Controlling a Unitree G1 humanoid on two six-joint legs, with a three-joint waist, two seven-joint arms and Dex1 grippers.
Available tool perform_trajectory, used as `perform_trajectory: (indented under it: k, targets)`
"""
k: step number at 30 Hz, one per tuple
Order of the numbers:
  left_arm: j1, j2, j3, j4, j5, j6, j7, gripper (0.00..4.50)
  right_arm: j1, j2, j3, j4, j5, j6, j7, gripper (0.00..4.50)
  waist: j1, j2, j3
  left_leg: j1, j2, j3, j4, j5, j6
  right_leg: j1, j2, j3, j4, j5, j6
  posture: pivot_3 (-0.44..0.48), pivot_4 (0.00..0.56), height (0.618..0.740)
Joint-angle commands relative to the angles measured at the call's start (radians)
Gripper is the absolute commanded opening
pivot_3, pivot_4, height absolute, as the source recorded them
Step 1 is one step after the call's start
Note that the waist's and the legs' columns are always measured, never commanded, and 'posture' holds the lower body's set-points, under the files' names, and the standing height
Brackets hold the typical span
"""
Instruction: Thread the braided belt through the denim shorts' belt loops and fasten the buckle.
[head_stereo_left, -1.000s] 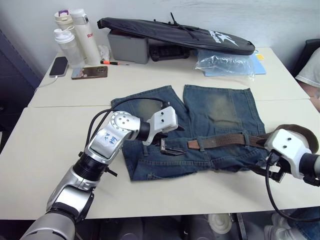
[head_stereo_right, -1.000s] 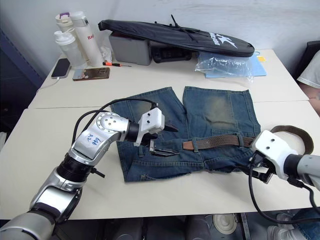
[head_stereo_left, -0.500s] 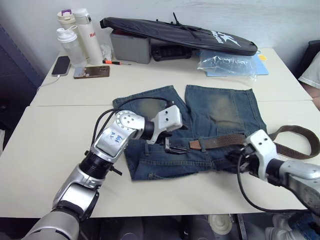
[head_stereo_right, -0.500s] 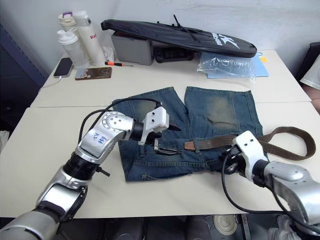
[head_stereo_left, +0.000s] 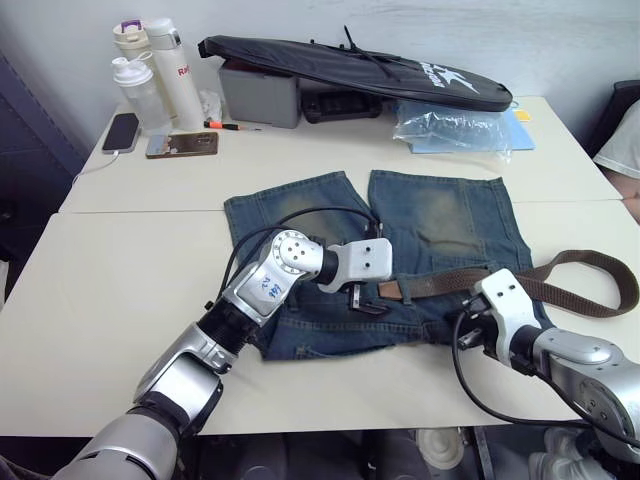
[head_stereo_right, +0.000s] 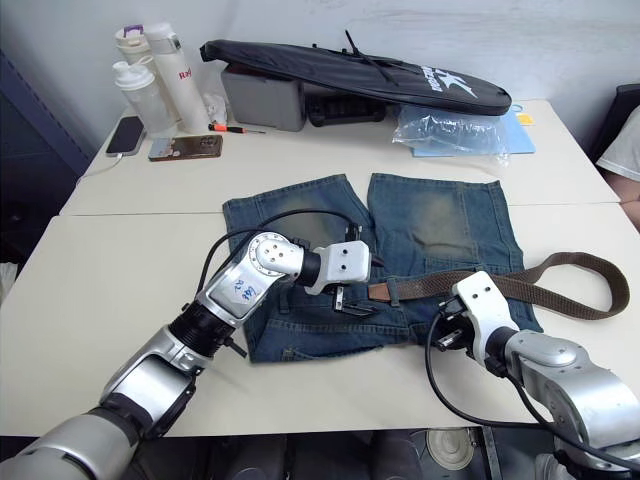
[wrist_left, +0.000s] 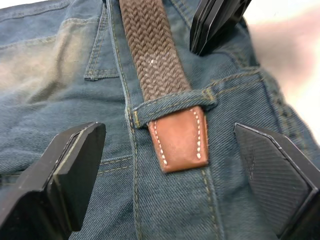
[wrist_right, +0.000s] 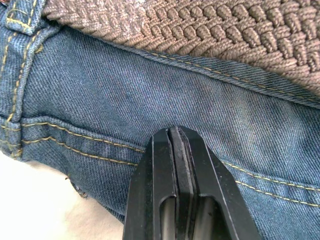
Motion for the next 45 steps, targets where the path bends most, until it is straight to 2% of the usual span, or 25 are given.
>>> perform_trajectory:
  k: [1, 8, 21, 22, 28, 34, 45]
  targets:
    - [-0.029, -0.028, 0.01, 0.011, 0.012, -0.027, 0.003, 3.64, 0.009, 0.012, 0.004, -0.007, -0.001, 0.04, -0.018, 0.0, 0.0, 0.0, 0.0, 0.0, 0.0, 0.0, 0.0, 0.0, 0.0, 0.0, 0.0, 0.0, 0.0, 0.0, 0.0, 0.0, 0.15, 0.74]
    - [-0.026, -0.023, 0.01, 0.042, 0.044, -0.038, -0.014, 0.46, 0.001, 0.015, 0.0, -0.014, 0.002, 0.053, -0.025, 0.0, 0.0, 0.0, 0.0, 0.0, 0.0, 0.0, 0.0, 0.0, 0.0, 0.0, 0.0, 0.0, 0.0, 0.0, 0.0, 0.0, 0.15, 0.74]
    - [-0.014, -0.019, 0.026, 0.05, 0.04, -0.015, -0.039, 0.46, -0.023, 0.006, 0.009, -0.005, -0.006, 0.057, -0.024, 0.0, -0.001, 0.0, 0.0, 0.0, 0.0, 0.0, 0.0, 0.0, 0.0, 0.0, 0.0, 0.0, 0.0, 0.0, 0.0, 0.0, 0.15, 0.74]
    - [-0.012, -0.02, 0.029, 0.05, 0.039, -0.009, -0.039, 0.21, -0.025, 0.006, 0.01, -0.005, -0.007, 0.057, -0.024, 0.0, -0.001, 0.0, 0.0, 0.0, 0.0, 0.0, 0.0, 0.0, 0.001, 0.0, 0.0, 0.0, 0.0, 0.0, 0.0, 0.0, 0.15, 0.74]
    - [-0.015, -0.007, 0.055, 0.03, 0.019, 0.035, -0.063, 0.21, -0.027, 0.003, 0.011, -0.003, -0.008, 0.059, -0.024, 0.0, -0.002, 0.0, 0.0, 0.0, 0.0, 0.0, 0.0, 0.0, 0.001, 0.0, 0.0, 0.0, 0.0, 0.0, 0.0, 0.0, 0.15, 0.74]
    - [-0.036, 0.1, 0.099, -0.139, -0.04, 0.221, -0.176, 0.21, -0.022, -0.011, 0.009, 0.005, -0.013, 0.058, -0.018, 0.0, -0.013, 0.0, 0.0, 0.0, 0.0, 0.0, -0.002, 0.0, 0.001, -0.001, 0.0, 0.0, 0.001, 0.0, 0.0, 0.0, 0.15, 0.74]
    - [0.063, 0.329, 0.159, -0.327, -0.085, 0.342, -0.246, 0.21, -0.053, -0.027, 0.045, 0.045, -0.022, 0.039, -0.001, 0.0, -0.026, 0.0, 0.0, 0.0, 0.0, 0.0, -0.002, 0.0, 0.001, -0.002, 0.0, 0.0, 0.002, 0.0, 0.001, 0.0, 0.15, 0.74]
